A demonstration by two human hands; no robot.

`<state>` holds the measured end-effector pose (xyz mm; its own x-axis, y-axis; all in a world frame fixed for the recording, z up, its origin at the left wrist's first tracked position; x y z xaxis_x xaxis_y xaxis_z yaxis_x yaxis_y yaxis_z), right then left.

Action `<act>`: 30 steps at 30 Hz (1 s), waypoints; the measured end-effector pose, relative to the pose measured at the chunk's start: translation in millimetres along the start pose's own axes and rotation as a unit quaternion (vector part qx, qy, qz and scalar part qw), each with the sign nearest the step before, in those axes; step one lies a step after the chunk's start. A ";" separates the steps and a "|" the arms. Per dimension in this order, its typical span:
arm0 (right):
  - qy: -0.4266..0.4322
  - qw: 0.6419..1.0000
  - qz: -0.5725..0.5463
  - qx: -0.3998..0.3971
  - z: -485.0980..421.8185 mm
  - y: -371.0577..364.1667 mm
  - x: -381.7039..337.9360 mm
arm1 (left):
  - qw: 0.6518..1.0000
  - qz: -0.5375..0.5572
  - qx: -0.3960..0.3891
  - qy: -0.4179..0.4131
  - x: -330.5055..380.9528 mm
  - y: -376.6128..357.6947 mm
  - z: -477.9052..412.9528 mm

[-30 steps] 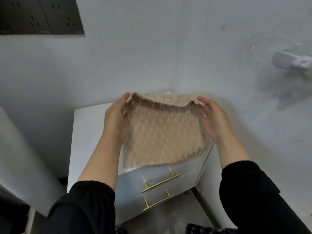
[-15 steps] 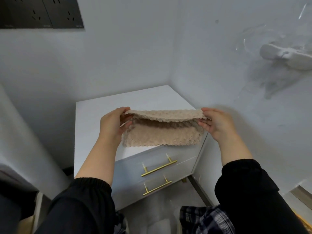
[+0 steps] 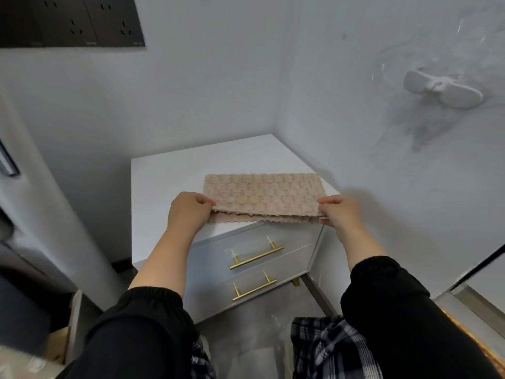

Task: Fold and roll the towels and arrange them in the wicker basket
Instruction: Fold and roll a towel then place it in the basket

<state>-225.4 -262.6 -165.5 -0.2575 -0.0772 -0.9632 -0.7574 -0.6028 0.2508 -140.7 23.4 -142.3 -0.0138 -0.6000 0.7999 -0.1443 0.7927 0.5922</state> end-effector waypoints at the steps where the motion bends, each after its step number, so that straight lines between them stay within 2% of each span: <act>1: -0.005 1.000 0.006 -0.002 -0.2 -0.1 1.8 | 1.000 -0.020 0.000 -0.005 -0.9 -1.7 0.1; 7: -0.025 0.999 0.024 -0.002 -5.4 0.8 7.3 | 0.995 -0.098 0.010 -0.015 -2.4 -6.1 -3.2; 10: -0.060 0.997 0.048 -0.002 -8.9 1.0 12.7 | 0.974 -0.193 0.081 -0.092 1.4 -8.0 -0.9; 12: -0.094 0.993 0.065 -0.026 -9.3 -0.3 16.4 | 0.962 -0.180 0.114 -0.169 8.6 -12.8 2.9; 14: -0.141 0.987 0.047 -0.054 -9.8 -2.8 19.7 | 0.950 -0.166 0.074 -0.254 16.8 -24.3 8.4; 16: -0.180 0.981 0.000 -0.070 -9.1 -5.2 20.3 | 0.930 -0.190 -0.011 -0.316 19.8 -40.1 14.8; 19: -0.196 0.978 -0.033 -0.064 -10.0 -6.7 21.0 | 0.898 -0.245 -0.126 -0.343 16.8 -60.4 25.3; 21: -0.181 0.981 -0.046 -0.049 -10.4 -5.9 19.0 | 0.881 -0.273 -0.143 -0.359 19.4 -65.4 29.3; 22: -0.165 0.984 -0.063 -0.039 -11.0 -5.2 16.5 | 0.881 -0.268 -0.133 -0.366 24.2 -64.0 30.7; 24: -0.118 0.984 -0.130 -0.027 -10.2 -2.7 6.3 | 0.904 -0.206 -0.115 -0.356 37.9 -55.2 34.0; 27: -0.057 0.975 -0.209 -0.054 0.7 2.2 -17.2 | 0.940 -0.081 -0.165 -0.287 49.4 -46.1 43.7; 28: -0.037 0.974 -0.214 -0.071 6.3 3.6 -24.8 | 0.946 -0.060 -0.157 -0.276 50.5 -44.4 46.0; 30: 0.014 0.974 -0.196 -0.116 17.3 6.0 -38.4 | 0.966 0.000 -0.078 -0.246 51.0 -38.7 41.8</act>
<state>-230.4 -249.5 -125.3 0.0438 0.1750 -0.9836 -0.6374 -0.7532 -0.1624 -177.2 -42.3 -128.5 -0.4883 -0.5483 0.6790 0.0051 0.7762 0.6305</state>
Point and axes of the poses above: each hand's wrist, its own z-axis away from the middle knuckle, its own y-axis out of the back of the hand, x = y × z, the point moved 2 cm from there along -z, towards the middle knuckle, and after that the axes turned 10 degrees about x, right-handed, at the moved point
